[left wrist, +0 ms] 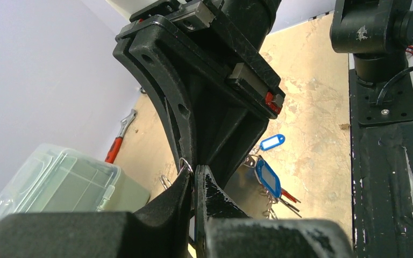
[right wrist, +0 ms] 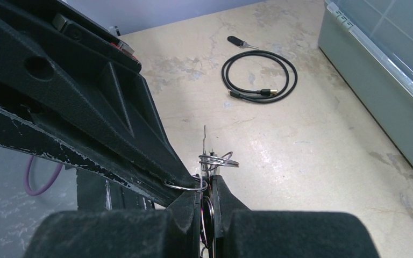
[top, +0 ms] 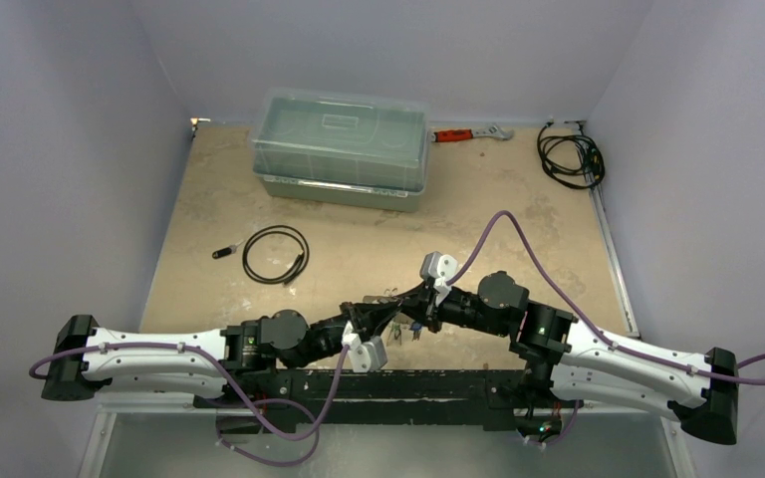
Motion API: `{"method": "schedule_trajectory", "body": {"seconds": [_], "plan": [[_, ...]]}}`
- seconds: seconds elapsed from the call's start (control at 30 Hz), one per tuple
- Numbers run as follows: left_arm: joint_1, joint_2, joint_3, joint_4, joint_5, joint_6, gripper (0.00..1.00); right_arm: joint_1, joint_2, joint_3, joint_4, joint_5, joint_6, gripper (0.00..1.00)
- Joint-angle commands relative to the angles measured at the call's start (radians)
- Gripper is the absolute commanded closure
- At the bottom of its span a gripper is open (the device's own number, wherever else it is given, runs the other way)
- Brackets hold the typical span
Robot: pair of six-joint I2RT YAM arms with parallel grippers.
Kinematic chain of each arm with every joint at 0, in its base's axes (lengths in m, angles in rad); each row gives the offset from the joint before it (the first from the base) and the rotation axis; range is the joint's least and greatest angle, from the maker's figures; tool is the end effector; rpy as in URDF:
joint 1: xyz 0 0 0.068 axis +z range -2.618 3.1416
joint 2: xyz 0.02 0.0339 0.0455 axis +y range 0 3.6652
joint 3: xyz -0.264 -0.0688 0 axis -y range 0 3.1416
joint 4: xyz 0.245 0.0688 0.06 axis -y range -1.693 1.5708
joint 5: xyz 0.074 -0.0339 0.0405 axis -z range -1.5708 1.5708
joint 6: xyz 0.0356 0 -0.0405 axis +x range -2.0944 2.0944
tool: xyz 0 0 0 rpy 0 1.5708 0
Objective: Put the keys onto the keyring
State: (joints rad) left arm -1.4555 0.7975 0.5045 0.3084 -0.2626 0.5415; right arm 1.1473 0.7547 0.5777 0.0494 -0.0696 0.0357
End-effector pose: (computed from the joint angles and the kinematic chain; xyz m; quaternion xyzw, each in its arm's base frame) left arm 0.0317 -0.1935 0.2908 0.5342 0.4551 -0.2293 0.6744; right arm 0.0750 0.1724 0.2963 -0.4154 0.6252 0.3898 0.5335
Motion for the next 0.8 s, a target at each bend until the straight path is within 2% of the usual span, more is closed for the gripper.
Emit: {"method": "schedule_trajectory", "body": {"seconds": [0.0, 0.2, 0.3, 0.53, 0.77], "plan": [[0.003, -0.001, 0.045, -0.023, -0.068, -0.004, 0.99, 0.012, -0.029, 0.053, 0.052, -0.018, -0.006, 1.0], [0.003, -0.052, 0.032, -0.008, -0.111, -0.012, 0.94, 0.019, -0.023, 0.048, 0.058, -0.008, -0.009, 1.0], [0.003, -0.06, 0.027, -0.001, -0.11, -0.015, 1.0, 0.029, -0.012, 0.053, 0.056, -0.006, -0.015, 1.0], [0.003, -0.031, 0.037, -0.001, -0.161, -0.02, 1.0, 0.051, -0.005, 0.055, 0.053, 0.007, -0.023, 1.0], [0.003, -0.086, 0.035, 0.013, -0.168, -0.035, 1.0, 0.061, 0.001, 0.045, 0.061, 0.005, -0.03, 1.0]]}}
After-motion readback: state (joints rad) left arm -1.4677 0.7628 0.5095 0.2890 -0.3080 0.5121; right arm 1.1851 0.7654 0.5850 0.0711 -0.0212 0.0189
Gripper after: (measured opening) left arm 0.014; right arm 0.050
